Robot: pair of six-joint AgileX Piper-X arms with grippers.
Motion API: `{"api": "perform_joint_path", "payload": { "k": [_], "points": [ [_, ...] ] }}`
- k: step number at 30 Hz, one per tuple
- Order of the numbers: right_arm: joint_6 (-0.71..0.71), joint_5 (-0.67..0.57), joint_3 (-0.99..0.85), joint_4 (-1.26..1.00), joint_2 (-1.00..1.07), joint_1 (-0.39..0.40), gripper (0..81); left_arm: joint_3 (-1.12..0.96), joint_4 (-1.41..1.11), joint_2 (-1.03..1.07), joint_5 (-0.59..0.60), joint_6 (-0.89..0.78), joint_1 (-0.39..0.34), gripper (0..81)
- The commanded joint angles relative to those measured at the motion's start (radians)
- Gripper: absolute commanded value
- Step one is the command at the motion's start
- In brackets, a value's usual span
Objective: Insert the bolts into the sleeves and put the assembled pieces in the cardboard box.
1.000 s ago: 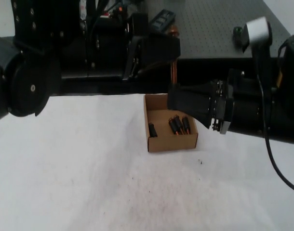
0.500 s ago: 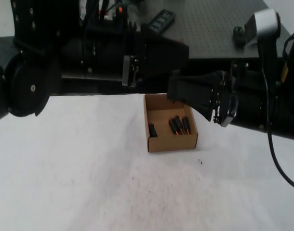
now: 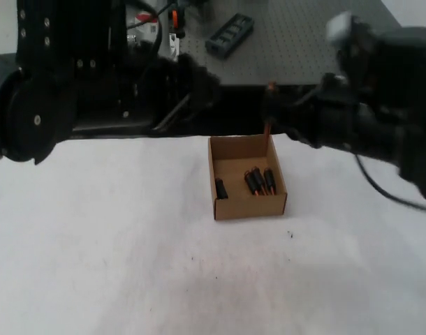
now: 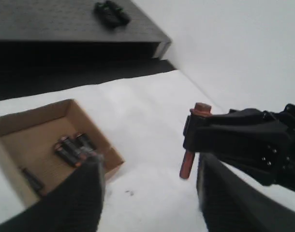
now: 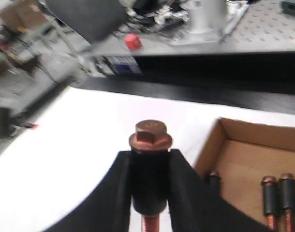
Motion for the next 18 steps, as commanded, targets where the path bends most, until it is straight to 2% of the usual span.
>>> {"api": "perform_joint_path", "payload": {
  "k": [1,2,8,15,16,18],
  "points": [
    [-0.23,0.286,-0.327,0.289,0.361,-0.008,2.6,-0.004,0.138,-0.017,-0.139,0.111,0.009,9.8],
    [-0.233,0.315,-0.381,0.312,0.417,-0.008,2.6,-0.004,0.168,-0.024,-0.171,0.131,0.009,0.6],
    [-0.277,0.374,-0.648,0.539,0.688,0.004,2.6,-0.004,0.296,-0.071,-0.269,0.139,0.009,0.2],
    [-0.277,0.38,-0.729,0.618,0.814,0.038,0.2,0.207,0.244,-0.22,-0.333,0.068,0.009,0.7],
    [-0.277,0.386,-0.729,0.62,0.824,0.042,2.6,0.255,0.223,-0.252,-0.336,0.046,0.009,0.7],
    [-0.277,0.385,-0.729,0.62,0.835,0.043,12.5,0.338,0.173,-0.311,-0.337,0.01,0.009,0.7]
  ]
}}
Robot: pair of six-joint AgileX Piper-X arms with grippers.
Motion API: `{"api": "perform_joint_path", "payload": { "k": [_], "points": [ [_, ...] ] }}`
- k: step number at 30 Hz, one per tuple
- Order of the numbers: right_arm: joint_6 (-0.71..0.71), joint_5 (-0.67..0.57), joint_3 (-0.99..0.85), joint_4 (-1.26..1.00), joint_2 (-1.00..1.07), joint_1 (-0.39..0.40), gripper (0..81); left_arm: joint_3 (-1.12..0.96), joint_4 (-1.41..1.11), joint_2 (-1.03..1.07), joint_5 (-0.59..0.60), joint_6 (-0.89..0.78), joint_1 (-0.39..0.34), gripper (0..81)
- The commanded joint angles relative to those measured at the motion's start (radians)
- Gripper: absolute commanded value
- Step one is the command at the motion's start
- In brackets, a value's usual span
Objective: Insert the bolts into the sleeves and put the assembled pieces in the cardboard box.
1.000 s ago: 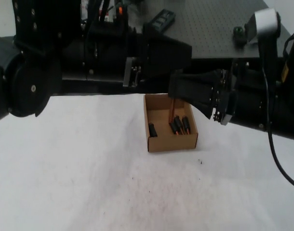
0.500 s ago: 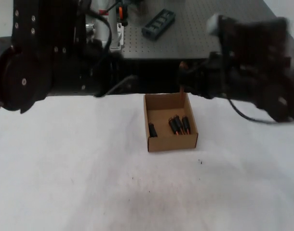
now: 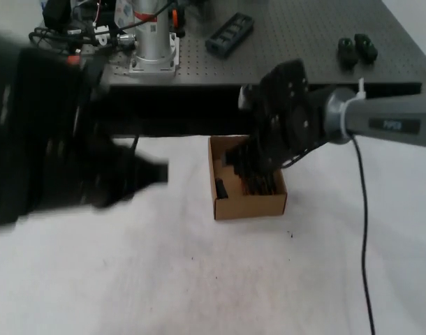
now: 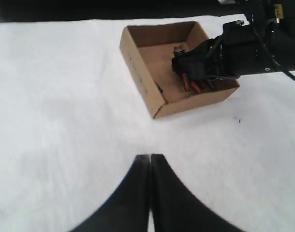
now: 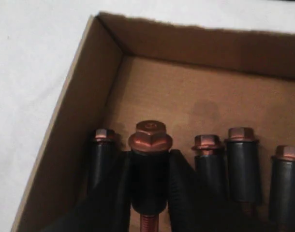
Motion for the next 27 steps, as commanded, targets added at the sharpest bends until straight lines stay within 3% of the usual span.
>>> {"api": "perform_joint_path", "payload": {
  "k": [1,4,5,11,16,27],
  "points": [
    [-0.019,0.012,-0.069,0.066,0.107,0.036,19.5,0.109,-0.071,-0.09,-0.024,-0.054,0.002,0.7],
    [-0.019,0.012,-0.069,0.051,0.103,0.036,38.7,0.206,-0.086,-0.184,-0.063,-0.055,0.002,0.7],
    [-0.016,0.012,-0.069,0.049,0.099,0.036,40.2,0.227,-0.086,-0.216,-0.069,-0.055,0.002,0.7],
    [-0.043,-0.025,-0.022,0.08,-0.029,0.018,27.3,0.351,-0.076,-0.381,-0.069,-0.086,0.002,0.7],
    [-0.069,-0.032,0.238,-0.064,-0.303,0.019,13.9,0.43,-0.076,-0.522,-0.067,-0.116,0.002,0.7],
    [-0.06,0.044,0.873,-0.124,-1.029,0.019,12.4,0.494,-0.065,-0.649,-0.013,-0.116,0.002,0.7]
  ]
}}
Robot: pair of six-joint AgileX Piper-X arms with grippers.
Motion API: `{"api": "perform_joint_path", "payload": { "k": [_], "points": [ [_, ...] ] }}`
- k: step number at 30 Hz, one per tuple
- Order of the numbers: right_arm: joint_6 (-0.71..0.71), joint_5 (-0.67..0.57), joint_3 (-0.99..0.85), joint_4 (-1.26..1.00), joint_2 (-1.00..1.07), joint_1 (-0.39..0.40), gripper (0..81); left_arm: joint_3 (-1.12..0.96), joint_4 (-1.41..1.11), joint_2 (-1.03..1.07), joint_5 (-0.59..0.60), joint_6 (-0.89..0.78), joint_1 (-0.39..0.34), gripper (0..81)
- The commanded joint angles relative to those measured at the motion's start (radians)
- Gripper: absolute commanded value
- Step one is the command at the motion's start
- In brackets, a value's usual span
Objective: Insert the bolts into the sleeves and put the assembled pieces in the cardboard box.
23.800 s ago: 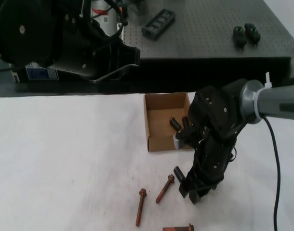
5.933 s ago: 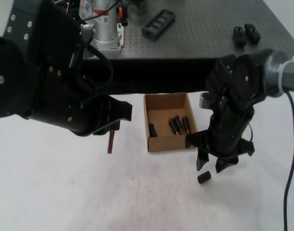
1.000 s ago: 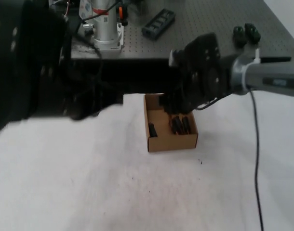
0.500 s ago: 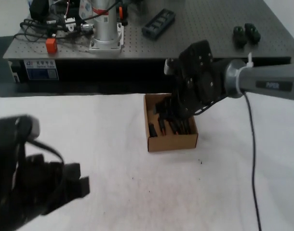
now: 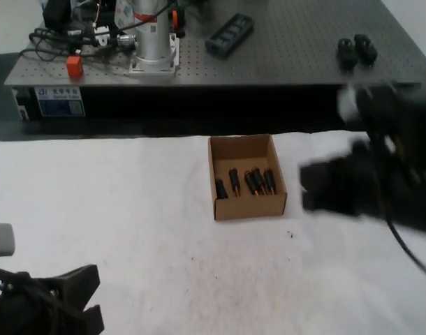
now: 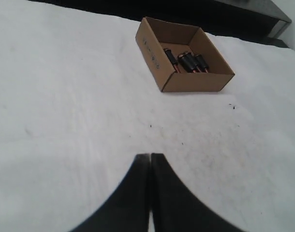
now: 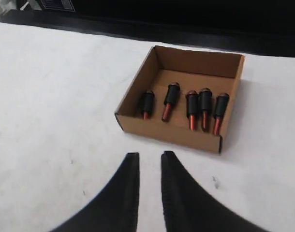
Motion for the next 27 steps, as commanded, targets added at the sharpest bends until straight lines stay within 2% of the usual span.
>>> {"api": "perform_joint_path", "payload": {
  "k": [1,8,15,22,27],
  "points": [
    [-0.008,0.022,0.111,-0.012,-0.146,-0.003,12.4,0.001,0.002,-0.014,0.067,-0.011,0.002,0.7],
    [0.034,0.018,0.317,-0.012,-0.435,-0.003,12.4,0.001,-0.002,-0.014,0.058,0.109,0.002,0.7],
    [0.059,0.022,0.435,-0.027,-0.638,-0.003,12.4,0.019,0.043,-0.062,0.085,0.122,0.002,0.7],
    [0.064,0.099,0.512,-0.027,-0.775,-0.003,12.4,0.142,0.043,-0.27,0.069,0.049,0.002,0.7],
    [0.067,0.099,0.534,-0.024,-0.812,-0.003,12.4,0.177,0.139,-0.412,0.018,0.047,0.002,0.7]
  ]
}}
